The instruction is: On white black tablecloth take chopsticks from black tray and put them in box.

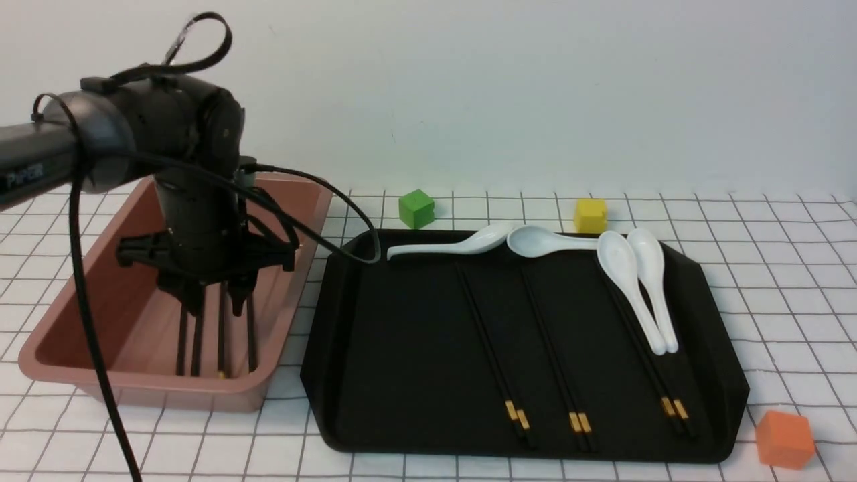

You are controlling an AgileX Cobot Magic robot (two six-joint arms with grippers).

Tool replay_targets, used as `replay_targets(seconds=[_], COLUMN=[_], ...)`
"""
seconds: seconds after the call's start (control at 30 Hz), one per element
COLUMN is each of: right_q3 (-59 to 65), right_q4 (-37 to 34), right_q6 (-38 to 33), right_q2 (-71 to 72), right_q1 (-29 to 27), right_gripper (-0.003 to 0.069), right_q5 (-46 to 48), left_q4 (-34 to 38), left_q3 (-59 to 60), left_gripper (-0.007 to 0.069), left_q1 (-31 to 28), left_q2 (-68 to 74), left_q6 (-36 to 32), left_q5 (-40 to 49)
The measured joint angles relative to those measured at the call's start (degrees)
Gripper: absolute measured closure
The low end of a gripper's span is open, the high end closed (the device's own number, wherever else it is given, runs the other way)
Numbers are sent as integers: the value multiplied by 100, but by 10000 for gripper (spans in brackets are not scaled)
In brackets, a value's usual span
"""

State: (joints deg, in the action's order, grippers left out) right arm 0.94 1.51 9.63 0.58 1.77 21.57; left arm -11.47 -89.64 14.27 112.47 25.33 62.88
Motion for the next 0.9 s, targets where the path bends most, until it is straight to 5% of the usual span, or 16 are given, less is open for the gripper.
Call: replay_targets(seconds=[0.1,0.33,0.63,0.9], right_q3=[0,0,0,0], right_q4=[0,0,0,0], right_q6=[0,0,0,0], right_q2=[0,0,0,0], right_q1=[0,0,0,0], right_gripper=[419,419,419,419], right_q5=[0,0,0,0], left_q4=[0,109,1826,2283], left_q3=[-49,863,4836,6828], left_gripper=[288,630,637,637], left_q1=[0,0,0,0], left_q2=[-265,-2068,-5597,-7383], left_q6=[-211,-290,-399,-459], left_q5=[381,284,-2444,-3924])
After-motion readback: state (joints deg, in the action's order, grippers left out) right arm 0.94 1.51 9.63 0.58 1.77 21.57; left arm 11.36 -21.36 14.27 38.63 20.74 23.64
